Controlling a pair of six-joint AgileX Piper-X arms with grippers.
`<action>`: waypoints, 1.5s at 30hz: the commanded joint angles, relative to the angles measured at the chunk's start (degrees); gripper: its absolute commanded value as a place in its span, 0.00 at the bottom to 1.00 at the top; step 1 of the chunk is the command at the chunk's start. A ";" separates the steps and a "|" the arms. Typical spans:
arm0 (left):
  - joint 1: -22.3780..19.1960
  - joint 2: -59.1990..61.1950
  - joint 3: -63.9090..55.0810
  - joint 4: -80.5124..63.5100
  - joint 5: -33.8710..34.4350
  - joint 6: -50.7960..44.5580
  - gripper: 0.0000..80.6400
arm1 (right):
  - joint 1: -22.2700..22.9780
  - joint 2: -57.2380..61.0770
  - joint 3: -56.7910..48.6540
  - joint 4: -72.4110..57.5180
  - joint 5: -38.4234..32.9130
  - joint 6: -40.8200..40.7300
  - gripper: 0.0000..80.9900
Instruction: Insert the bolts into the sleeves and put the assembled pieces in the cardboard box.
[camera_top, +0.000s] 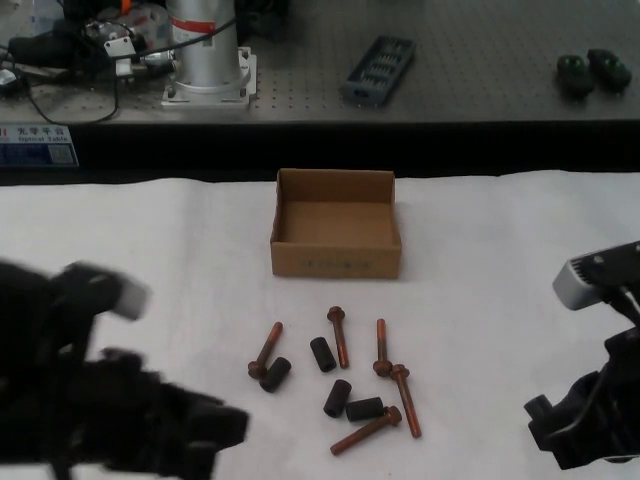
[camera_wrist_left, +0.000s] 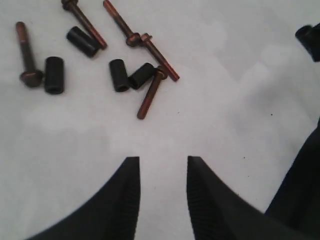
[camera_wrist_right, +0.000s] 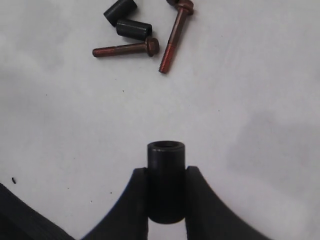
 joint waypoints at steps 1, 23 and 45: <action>-4.85 11.39 -7.31 -0.69 -0.75 6.95 0.30 | -0.03 -1.13 -0.16 0.19 -0.83 0.01 0.03; -15.37 38.94 -23.75 -0.48 -6.31 23.51 0.30 | -0.03 -14.48 1.23 5.83 1.77 0.01 0.03; -16.03 43.13 -24.12 -6.98 -12.34 27.16 0.30 | -0.03 -14.48 1.37 5.83 1.77 0.01 0.03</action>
